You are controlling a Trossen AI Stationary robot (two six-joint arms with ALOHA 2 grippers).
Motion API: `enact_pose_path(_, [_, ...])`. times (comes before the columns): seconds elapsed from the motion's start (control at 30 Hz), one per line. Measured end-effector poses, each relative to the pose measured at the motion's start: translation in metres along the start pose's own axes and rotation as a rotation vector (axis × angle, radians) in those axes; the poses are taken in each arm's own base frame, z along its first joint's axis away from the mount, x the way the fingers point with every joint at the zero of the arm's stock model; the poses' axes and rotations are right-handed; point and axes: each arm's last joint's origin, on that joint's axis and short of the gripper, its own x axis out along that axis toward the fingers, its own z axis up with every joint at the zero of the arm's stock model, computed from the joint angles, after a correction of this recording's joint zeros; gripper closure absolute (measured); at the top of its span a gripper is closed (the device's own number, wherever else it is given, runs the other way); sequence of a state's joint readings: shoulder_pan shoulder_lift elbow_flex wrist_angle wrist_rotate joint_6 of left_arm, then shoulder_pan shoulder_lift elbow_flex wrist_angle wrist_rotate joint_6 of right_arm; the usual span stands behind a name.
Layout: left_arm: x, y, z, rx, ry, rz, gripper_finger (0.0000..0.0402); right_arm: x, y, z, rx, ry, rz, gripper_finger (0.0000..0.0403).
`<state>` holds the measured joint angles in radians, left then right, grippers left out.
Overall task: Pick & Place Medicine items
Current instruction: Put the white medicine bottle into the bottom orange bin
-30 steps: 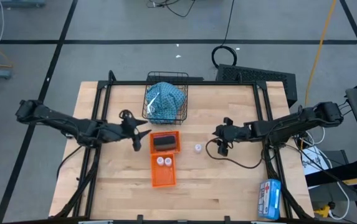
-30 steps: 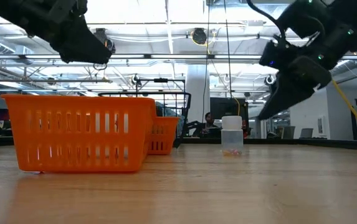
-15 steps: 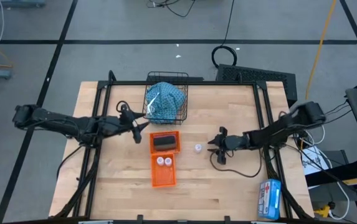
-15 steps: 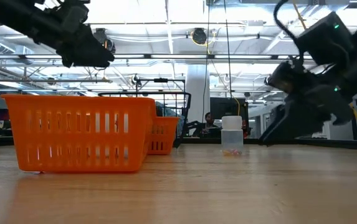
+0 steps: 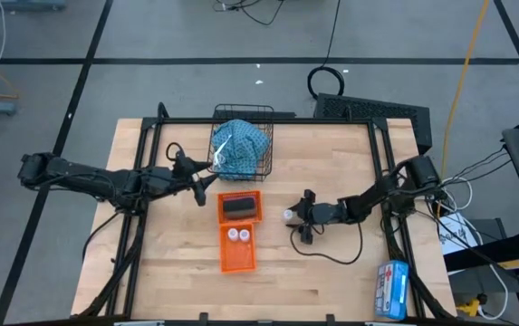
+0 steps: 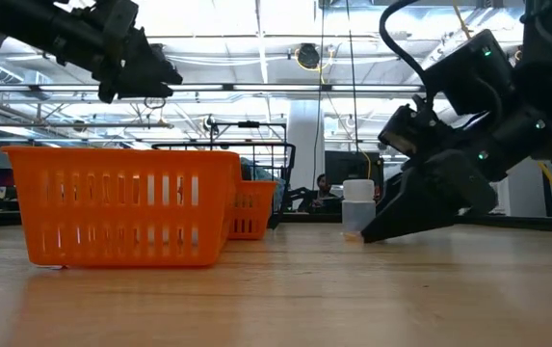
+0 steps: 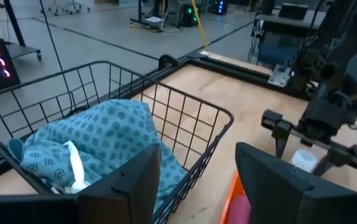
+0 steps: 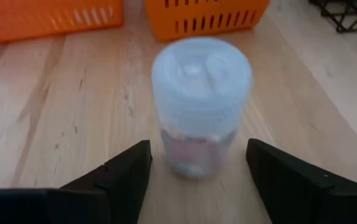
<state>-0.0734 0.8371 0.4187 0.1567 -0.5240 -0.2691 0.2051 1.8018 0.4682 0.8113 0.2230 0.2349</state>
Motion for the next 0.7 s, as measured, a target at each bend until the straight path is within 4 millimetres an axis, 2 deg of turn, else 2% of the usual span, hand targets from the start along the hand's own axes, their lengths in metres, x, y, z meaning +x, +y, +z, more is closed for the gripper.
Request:
enact_pose_path(0.17, [0.0002,0.0000,0.0013,-0.006,-0.011,-0.001,0.0185,0.0032,0.0007,-0.0005,-0.013,-0.028,0.010,0.0153])
enact_pose_path(0.57, [0.0002,-0.0006,0.0036,-0.065,-0.034,-0.007,0.0185,0.0030,0.0010,0.0001,-0.057,-0.038,0.026,0.0262])
enact_pose_path(0.7, [-0.0001,-0.0017,0.0084,-0.104,-0.078,-0.020,0.0185,0.0027,0.0018,0.0040,-0.080,-0.086,0.034,0.0266])
